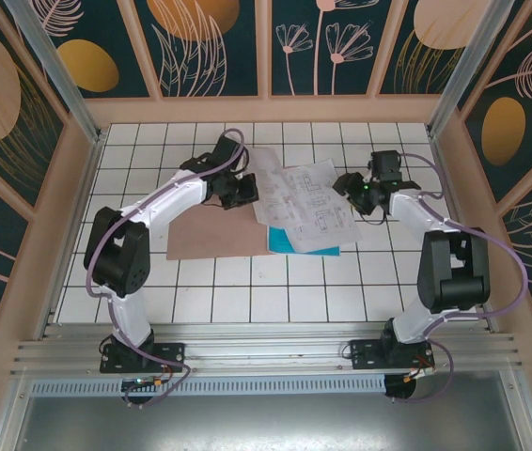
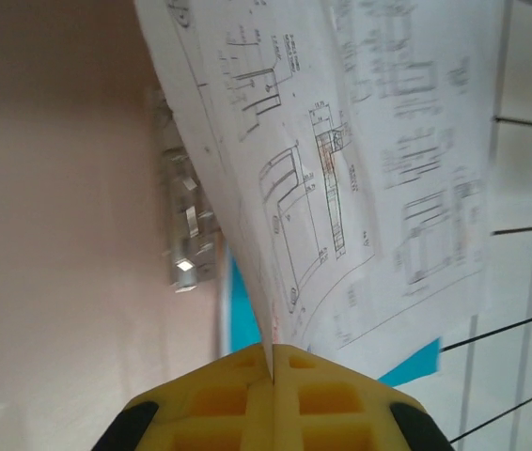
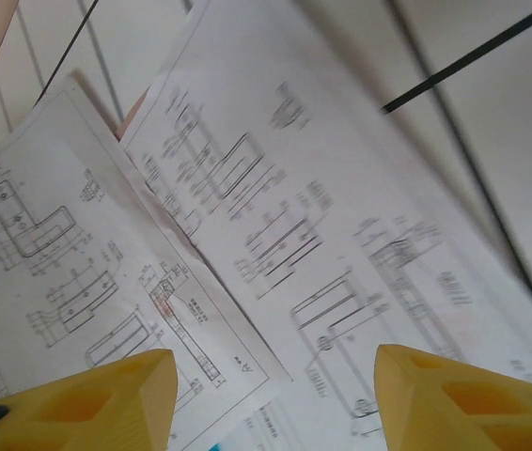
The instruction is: Put the files into the folder
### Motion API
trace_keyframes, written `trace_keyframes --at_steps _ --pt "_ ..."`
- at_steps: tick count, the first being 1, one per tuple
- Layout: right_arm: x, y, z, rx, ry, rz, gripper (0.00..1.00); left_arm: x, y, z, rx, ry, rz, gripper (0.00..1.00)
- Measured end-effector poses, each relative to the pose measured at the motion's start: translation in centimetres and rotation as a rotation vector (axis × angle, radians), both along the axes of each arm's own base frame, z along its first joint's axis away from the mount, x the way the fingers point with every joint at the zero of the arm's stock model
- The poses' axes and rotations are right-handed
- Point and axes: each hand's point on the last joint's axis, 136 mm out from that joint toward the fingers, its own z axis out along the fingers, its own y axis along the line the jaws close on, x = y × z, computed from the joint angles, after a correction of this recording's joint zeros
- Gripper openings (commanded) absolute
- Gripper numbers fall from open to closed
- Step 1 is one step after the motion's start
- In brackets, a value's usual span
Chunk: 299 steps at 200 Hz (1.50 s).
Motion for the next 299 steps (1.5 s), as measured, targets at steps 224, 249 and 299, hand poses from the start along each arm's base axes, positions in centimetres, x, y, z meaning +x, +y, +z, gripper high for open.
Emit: trace_keyframes --at_steps 224,249,299 --pt "0.6 17.1 -6.2 0.078 0.112 0.360 0.56 -3.3 8.9 -5.3 0.302 0.070 0.049 0.00" --pt "0.3 17.6 -6.8 0.084 0.130 0.373 0.56 -3.4 8.9 -5.7 0.304 0.072 0.047 0.00" --pt "-0.6 18.6 -6.7 0.100 0.142 0.403 0.55 -3.2 8.8 -6.1 0.304 0.072 0.047 0.00"
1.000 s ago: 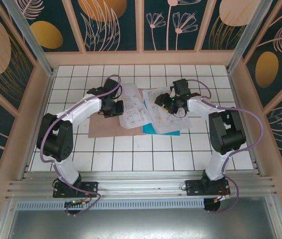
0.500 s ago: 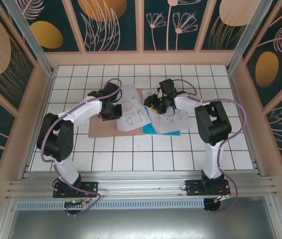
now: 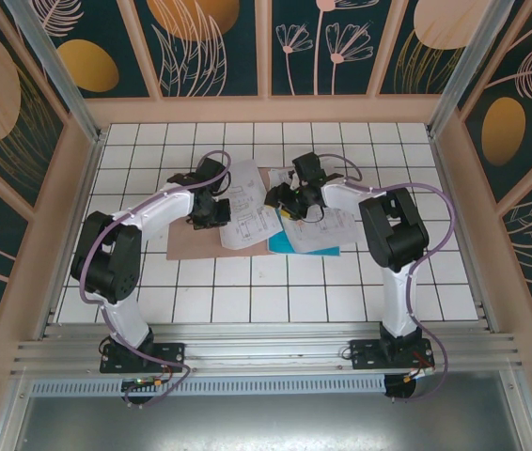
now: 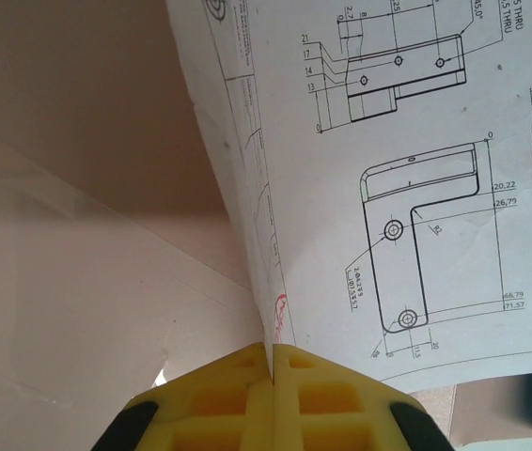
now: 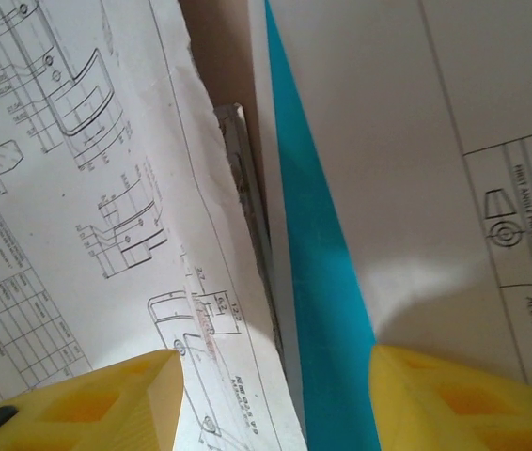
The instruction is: Put the files into the folder
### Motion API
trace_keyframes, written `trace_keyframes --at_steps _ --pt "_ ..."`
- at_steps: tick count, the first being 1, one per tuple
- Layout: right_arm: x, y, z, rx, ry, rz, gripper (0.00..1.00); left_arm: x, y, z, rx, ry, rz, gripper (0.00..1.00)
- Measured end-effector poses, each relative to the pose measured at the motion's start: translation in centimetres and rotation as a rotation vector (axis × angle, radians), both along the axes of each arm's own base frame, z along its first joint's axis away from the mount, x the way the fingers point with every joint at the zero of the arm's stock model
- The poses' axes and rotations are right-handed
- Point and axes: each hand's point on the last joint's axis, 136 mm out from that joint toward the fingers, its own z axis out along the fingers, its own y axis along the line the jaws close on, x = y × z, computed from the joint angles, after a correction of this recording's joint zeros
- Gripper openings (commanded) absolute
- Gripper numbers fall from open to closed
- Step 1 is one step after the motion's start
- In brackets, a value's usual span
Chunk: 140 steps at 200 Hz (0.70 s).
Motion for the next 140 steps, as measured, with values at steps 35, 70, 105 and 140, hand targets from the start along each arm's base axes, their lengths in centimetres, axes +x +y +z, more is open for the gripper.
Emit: trace_keyframes --at_steps 35,70,105,140 --pt "0.0 0.4 0.5 0.015 0.001 0.008 0.51 0.2 -0.1 -0.1 -0.002 -0.005 0.000 0.00" --pt "-0.2 1.4 1.3 0.052 0.006 0.026 0.45 0.2 -0.1 -0.2 -0.001 -0.004 0.000 0.00" --pt "-1.0 2.4 1.7 0.087 0.031 0.040 0.40 0.1 -0.1 -0.3 -0.001 -0.003 -0.001 0.00" --pt "-1.6 3.2 2.0 0.096 0.032 0.056 0.39 0.1 0.0 -0.5 0.005 -0.004 -0.006 0.00"
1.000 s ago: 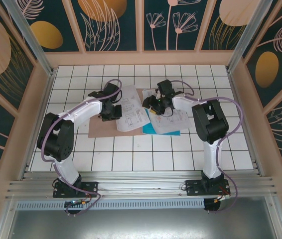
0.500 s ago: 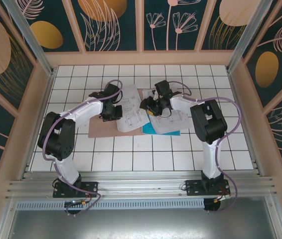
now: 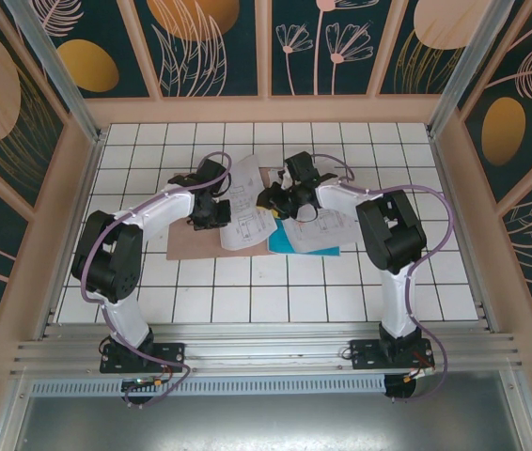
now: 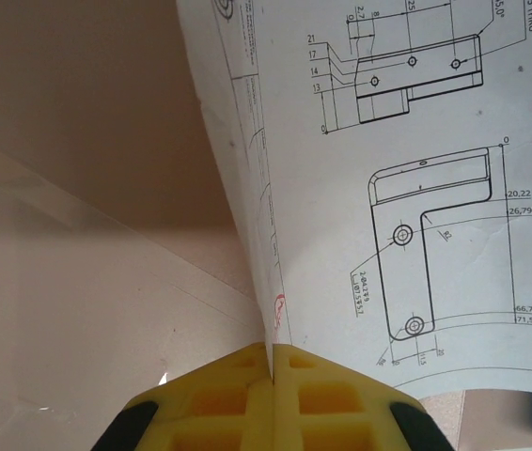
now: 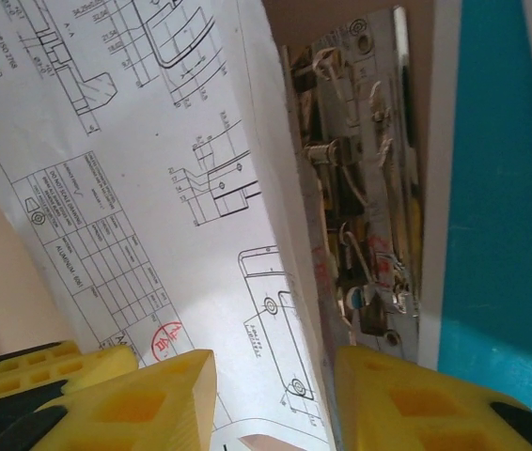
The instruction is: Put the files into the folder
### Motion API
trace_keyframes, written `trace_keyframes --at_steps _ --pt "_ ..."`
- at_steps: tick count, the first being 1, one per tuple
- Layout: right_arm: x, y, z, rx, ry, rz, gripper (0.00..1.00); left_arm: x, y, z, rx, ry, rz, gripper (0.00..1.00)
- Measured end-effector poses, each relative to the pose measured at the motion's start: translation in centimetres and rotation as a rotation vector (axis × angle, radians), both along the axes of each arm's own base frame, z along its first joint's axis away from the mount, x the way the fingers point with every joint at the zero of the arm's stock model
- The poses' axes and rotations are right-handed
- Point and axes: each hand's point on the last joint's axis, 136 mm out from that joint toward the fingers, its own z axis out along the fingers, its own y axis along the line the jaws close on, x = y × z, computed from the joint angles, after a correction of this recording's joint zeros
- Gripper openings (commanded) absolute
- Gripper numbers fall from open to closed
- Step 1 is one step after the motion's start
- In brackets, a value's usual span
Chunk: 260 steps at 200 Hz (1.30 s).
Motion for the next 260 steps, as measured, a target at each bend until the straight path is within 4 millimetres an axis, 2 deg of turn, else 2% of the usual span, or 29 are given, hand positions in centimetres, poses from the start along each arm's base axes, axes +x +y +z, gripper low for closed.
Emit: trace_keyframes --at_steps 51,81,120,165,176,211,221,234,248,260 --pt "0.0 0.3 -0.1 -0.003 -0.006 0.013 0.39 -0.2 0.2 -0.5 0.008 0.000 -0.009 0.00" --pt "0.6 0.6 -0.9 -0.018 -0.011 0.028 0.39 -0.4 0.3 -0.9 0.012 0.004 -0.015 0.00" --pt "-0.3 1.0 -2.8 -0.058 0.010 0.065 0.34 -0.4 0.3 -0.9 0.018 0.002 -0.023 0.00" --pt "-0.6 1.0 -3.1 -0.077 0.004 0.074 0.29 -0.3 0.3 -0.9 0.017 -0.002 -0.026 0.00" --pt "-0.6 1.0 -3.1 -0.079 0.003 0.073 0.25 -0.3 0.3 -0.8 0.016 -0.005 -0.026 0.00" --pt "-0.6 0.7 -3.4 -0.103 -0.004 0.077 0.01 -0.1 0.2 -0.8 0.012 -0.012 -0.026 0.00" --pt "-0.5 0.6 -3.5 -0.110 -0.012 0.079 0.00 0.0 0.2 -0.8 0.012 -0.015 -0.024 0.00" --pt "-0.4 0.5 -3.5 -0.120 -0.024 0.079 0.00 -0.1 0.3 -0.9 0.018 -0.017 -0.021 0.21" --pt "-0.1 0.3 -3.2 -0.139 -0.055 0.078 0.00 -0.2 0.8 -1.2 0.020 -0.012 0.002 0.57" --pt "0.3 -0.1 -2.6 -0.160 -0.090 0.067 0.00 -0.4 1.8 -1.4 0.013 -0.007 0.048 0.70"
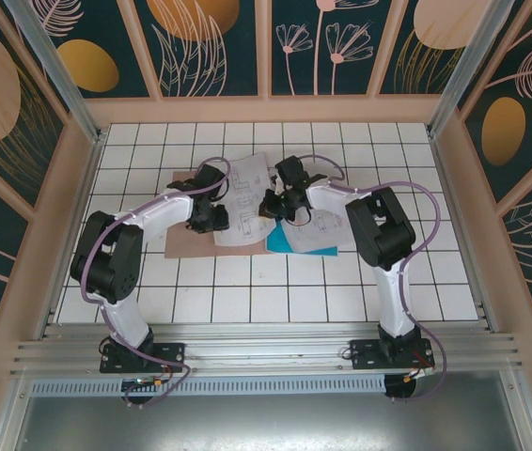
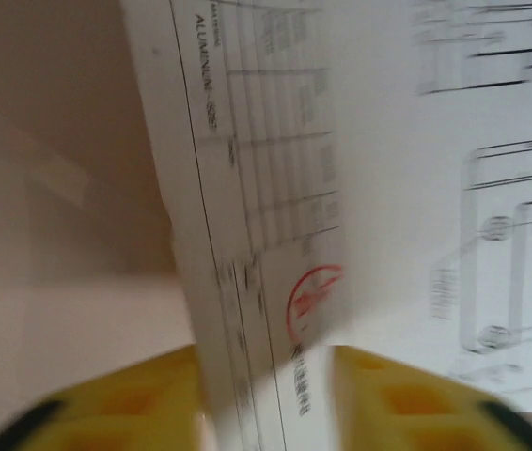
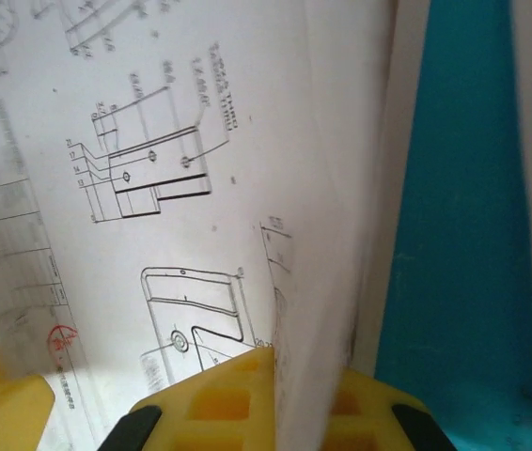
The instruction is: Put the files into the folder
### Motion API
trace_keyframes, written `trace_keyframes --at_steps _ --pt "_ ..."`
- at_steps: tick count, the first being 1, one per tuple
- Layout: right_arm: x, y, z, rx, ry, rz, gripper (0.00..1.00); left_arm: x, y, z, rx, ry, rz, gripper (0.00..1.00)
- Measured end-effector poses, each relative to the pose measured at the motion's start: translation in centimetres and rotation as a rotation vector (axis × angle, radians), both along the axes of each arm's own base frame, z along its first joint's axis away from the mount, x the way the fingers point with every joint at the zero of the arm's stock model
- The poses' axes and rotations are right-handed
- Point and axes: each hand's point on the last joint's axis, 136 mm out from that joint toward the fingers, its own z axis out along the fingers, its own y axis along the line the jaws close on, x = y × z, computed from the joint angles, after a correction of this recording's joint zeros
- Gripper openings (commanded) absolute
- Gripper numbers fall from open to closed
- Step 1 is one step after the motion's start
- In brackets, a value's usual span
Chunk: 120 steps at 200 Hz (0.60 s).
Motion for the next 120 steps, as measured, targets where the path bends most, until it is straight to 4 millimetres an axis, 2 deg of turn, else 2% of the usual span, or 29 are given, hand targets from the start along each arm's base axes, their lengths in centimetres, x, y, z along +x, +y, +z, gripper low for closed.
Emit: trace_keyframes --at_steps 14,48,63,90,120 --pt "0.3 -0.5 1.0 -0.017 -0.047 -0.004 0.00 -0.2 2.1 -0.2 -0.020 0.004 0.085 0.78" --pt "0.8 -1.3 4.0 -0.032 -0.171 0.000 0.00 0.2 9.5 1.0 -0.130 -0.048 0.409 0.83" --pt "1.2 -1.5 5.2 -0.033 -0.224 0.004 0.00 0.2 11.8 1.3 -0.184 -0.072 0.529 0.85" --pt "1.8 -1.6 6.3 -0.037 -0.298 0.014 0.00 0.0 13.8 0.7 -0.239 -0.062 0.660 0.89" --pt "2.1 -1.7 6.0 -0.035 -0.351 0.025 0.00 0.3 14.2 0.9 -0.281 -0.062 0.724 0.90"
